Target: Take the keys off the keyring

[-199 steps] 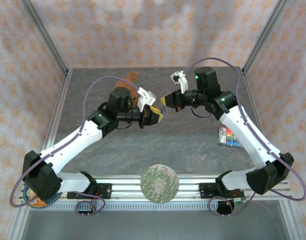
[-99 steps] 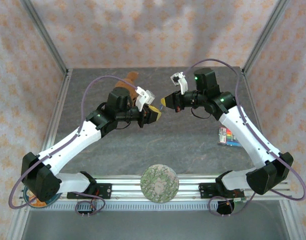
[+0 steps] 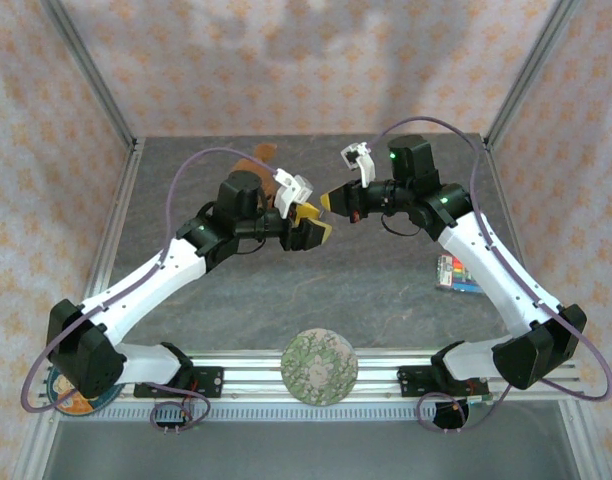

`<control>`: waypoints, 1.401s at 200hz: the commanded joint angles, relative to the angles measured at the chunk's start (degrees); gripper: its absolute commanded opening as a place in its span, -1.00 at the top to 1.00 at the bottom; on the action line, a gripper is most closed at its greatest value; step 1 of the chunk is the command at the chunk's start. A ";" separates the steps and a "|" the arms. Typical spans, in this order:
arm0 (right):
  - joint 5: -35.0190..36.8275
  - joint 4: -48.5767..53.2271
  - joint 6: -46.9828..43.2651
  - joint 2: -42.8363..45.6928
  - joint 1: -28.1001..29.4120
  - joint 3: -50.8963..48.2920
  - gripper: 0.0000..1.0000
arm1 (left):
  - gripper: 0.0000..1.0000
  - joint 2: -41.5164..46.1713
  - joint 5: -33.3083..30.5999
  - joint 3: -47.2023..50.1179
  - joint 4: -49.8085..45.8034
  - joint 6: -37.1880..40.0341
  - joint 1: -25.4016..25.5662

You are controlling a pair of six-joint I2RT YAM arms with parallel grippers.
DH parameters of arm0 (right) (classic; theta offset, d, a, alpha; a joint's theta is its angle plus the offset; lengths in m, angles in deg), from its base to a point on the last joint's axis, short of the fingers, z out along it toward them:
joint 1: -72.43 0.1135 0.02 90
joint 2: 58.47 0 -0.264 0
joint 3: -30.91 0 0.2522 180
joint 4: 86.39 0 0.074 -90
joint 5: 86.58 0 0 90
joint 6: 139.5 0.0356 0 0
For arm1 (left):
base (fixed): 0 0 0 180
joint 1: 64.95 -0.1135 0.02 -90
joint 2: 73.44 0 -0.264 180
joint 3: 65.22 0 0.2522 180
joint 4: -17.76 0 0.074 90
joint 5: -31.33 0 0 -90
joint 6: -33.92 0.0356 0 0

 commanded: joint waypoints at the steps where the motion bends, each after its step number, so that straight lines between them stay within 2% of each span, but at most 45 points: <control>1: -1.51 -1.94 0.51 1.30 -0.26 -0.57 1.00 | -0.25 -0.82 2.15 -2.48 1.69 0.08 0.94; 22: -1.47 -1.93 0.45 1.53 -0.27 -0.76 1.00 | -0.18 -1.52 2.63 -3.35 1.45 0.08 1.14; 58: -0.28 -1.88 0.21 2.26 -0.24 -1.19 1.00 | 0.30 -1.60 3.11 -3.82 -0.62 0.65 1.07; 106: 1.02 -2.06 -0.12 3.17 -0.26 -1.53 1.00 | 0.49 0.60 0.82 -2.88 -4.78 2.79 1.07; 122: 1.01 -2.37 0.06 3.25 -0.28 -1.65 1.00 | 0.65 1.02 0.75 -2.53 -5.25 3.01 1.11; 180: 0.79 -2.22 0.06 3.16 -0.28 -1.81 1.00 | 0.99 1.49 0.36 -3.50 -7.54 3.98 1.07; 257: 0.42 -3.34 0.63 2.88 -0.28 -2.01 1.00 | 0.92 1.99 -1.06 -4.50 -10.52 5.35 1.07; 280: 0.22 -3.21 0.54 2.81 -0.28 -1.98 1.00 | 0.81 1.68 -0.83 -4.78 -10.44 5.09 1.08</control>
